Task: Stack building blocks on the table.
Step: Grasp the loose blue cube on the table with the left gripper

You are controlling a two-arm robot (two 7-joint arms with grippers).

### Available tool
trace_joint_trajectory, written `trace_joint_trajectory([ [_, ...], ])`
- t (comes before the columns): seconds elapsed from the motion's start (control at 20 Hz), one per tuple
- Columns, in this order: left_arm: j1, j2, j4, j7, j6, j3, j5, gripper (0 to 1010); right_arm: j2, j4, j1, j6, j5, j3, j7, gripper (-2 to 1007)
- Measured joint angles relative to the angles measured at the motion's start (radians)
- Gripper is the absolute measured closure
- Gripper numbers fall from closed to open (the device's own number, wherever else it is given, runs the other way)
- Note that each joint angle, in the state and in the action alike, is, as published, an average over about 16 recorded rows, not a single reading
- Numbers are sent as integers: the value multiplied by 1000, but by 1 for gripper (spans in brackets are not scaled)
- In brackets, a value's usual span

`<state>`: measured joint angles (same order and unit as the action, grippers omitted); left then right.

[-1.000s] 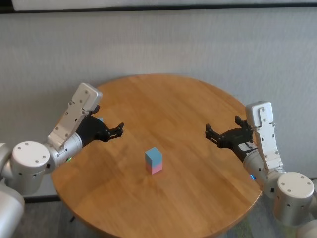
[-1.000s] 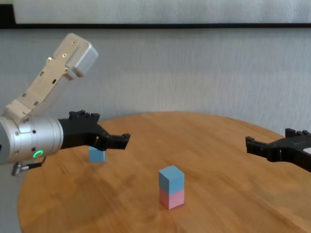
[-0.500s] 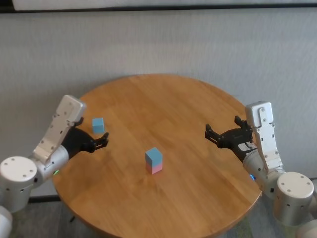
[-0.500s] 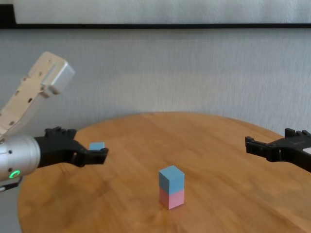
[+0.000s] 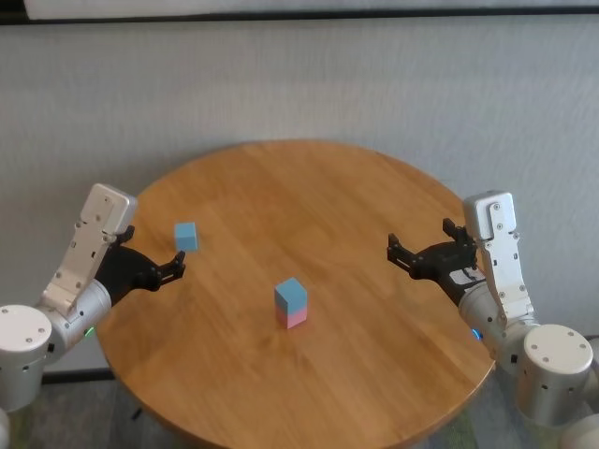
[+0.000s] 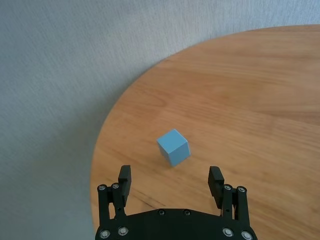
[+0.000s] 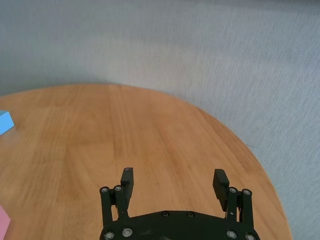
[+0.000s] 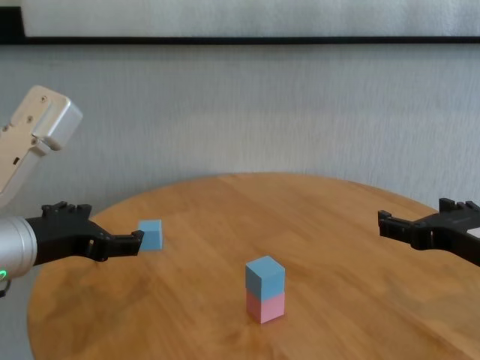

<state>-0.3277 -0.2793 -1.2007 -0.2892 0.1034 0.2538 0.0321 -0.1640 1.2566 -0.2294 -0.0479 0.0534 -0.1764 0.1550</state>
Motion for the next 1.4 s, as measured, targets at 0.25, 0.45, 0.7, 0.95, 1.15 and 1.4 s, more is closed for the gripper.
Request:
trace_joint_trajectory([
  [0.25,-6,13,23,-12,-22,-9,20,10,0,0,0,0,0,0,0,0],
  [0.45,-23,25,53,-24,-38,-6,34,10,0,0,0,0,0,0,0,0],
  [0.7,-54,34,93,-32,-43,5,40,10,0,0,0,0,0,0,0,0],
  [0.95,-90,38,133,-39,-35,24,30,10,0,0,0,0,0,0,0,0],
  [1.15,-120,41,167,-47,-33,39,20,10,0,0,0,0,0,0,0,0],
  [1.4,-155,48,215,-58,-37,54,12,10,0,0,0,0,0,0,0,0],
])
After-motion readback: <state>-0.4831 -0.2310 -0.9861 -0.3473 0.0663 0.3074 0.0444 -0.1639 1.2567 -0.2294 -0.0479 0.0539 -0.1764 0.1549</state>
